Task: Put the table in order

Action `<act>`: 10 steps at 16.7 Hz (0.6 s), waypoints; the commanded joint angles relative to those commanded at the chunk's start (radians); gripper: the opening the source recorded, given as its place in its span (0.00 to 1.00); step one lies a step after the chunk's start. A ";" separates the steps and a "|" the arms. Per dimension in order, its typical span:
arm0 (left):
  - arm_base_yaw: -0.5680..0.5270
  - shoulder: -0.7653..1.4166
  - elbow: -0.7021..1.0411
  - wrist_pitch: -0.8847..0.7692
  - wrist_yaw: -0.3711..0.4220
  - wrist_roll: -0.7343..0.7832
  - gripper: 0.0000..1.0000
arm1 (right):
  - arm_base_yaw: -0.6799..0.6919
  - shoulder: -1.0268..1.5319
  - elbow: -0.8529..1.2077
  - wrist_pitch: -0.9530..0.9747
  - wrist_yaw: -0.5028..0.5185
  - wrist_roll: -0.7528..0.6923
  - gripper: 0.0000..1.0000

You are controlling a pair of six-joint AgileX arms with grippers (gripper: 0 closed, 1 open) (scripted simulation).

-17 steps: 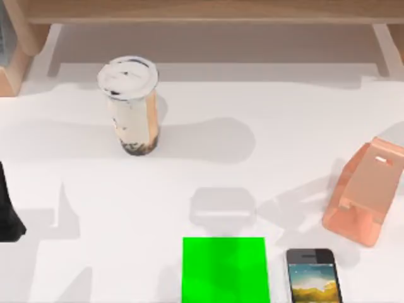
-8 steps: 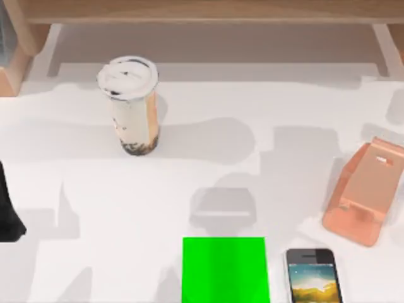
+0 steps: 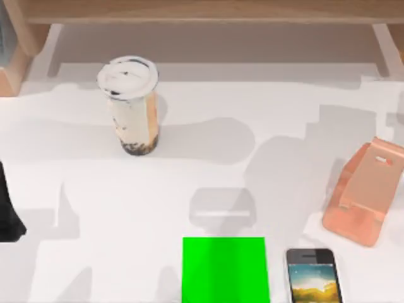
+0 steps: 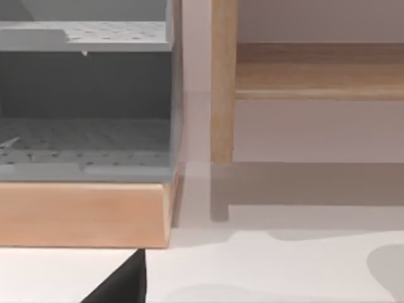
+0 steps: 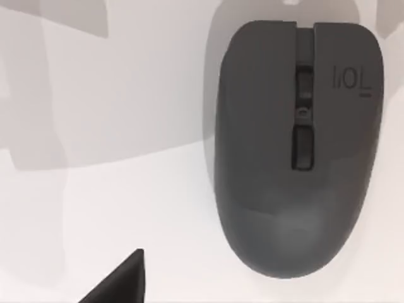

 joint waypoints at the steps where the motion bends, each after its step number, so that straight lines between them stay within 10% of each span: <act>1: 0.000 0.000 0.000 0.000 0.000 0.000 1.00 | 0.000 0.000 0.000 0.000 0.000 0.000 1.00; 10: 0.000 0.000 0.000 0.000 0.000 0.000 1.00 | 0.004 0.056 -0.142 0.207 0.001 0.005 1.00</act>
